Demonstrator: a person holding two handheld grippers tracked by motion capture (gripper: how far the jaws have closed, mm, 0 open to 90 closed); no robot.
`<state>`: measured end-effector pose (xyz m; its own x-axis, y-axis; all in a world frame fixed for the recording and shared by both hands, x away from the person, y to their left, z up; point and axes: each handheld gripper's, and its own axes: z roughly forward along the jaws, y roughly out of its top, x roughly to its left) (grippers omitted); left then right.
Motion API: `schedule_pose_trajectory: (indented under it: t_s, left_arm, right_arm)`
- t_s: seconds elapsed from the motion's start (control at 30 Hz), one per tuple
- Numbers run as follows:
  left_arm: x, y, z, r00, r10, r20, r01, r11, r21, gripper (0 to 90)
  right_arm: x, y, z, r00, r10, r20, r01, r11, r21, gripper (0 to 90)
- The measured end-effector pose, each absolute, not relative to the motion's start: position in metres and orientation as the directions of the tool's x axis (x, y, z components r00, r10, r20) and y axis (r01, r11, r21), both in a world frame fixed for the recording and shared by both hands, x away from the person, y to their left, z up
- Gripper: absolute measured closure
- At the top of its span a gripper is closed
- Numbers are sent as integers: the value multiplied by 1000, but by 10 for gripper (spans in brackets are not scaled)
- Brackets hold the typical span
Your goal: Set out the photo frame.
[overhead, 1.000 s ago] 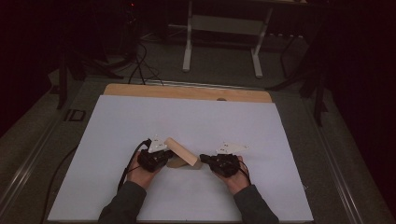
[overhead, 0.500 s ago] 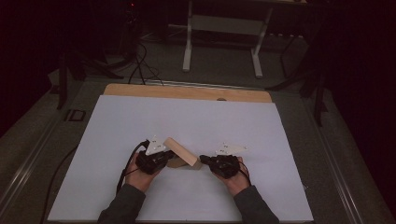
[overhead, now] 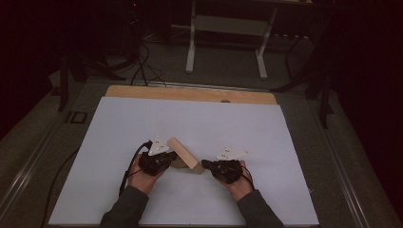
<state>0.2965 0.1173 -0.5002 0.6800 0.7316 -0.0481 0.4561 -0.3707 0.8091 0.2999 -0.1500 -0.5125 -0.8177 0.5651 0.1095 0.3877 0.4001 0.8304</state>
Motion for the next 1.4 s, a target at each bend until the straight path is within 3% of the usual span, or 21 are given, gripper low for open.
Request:
schedule_pose_trajectory:
  t_s: [0.47,1.4]
  left_arm:
    - [288,118,-493,692,720,-56,441,-359,823,885]
    - [306,116,-494,692,720,-55,450,-370,813,898]
  right_arm:
    - [293,-149,-504,-830,547,107,371,400,838,894]
    - [287,-134,-504,-851,515,102,352,417,838,894]
